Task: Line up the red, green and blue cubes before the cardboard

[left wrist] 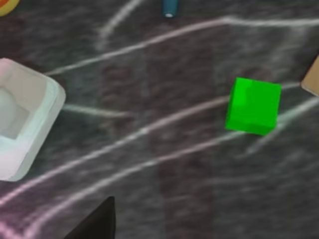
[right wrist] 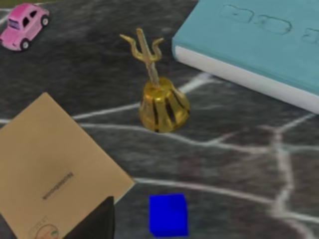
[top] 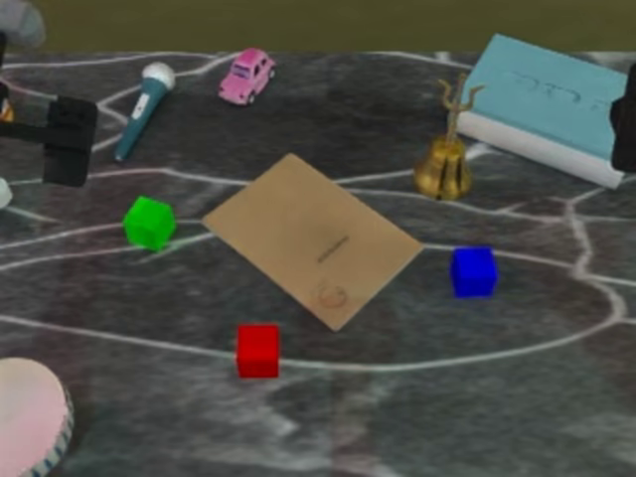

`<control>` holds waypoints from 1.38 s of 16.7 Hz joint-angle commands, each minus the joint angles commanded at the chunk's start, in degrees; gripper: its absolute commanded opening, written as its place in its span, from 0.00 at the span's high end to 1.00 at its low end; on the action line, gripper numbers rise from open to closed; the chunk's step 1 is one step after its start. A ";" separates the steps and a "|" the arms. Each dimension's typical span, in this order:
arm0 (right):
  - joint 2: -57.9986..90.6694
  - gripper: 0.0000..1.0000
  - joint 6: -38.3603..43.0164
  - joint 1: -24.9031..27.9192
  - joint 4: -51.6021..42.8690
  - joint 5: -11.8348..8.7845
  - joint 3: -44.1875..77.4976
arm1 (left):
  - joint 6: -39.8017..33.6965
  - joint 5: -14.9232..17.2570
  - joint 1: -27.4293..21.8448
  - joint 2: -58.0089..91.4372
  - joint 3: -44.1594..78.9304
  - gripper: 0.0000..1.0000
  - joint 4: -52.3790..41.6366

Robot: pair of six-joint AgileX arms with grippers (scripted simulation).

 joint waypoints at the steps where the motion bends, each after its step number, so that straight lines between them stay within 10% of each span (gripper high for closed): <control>1: -6.47 0.00 -2.25 -2.29 3.35 -0.29 -6.31 | 0.49 0.00 -0.46 5.92 4.58 0.00 -3.04; 12: -53.68 0.00 -18.79 -19.74 35.18 -8.30 -55.69 | 4.36 0.15 -4.20 51.54 43.64 0.00 -26.72; 23: -59.09 0.00 -20.23 -21.47 39.36 -9.97 -60.61 | 4.86 0.19 -4.41 56.62 47.78 0.00 -28.12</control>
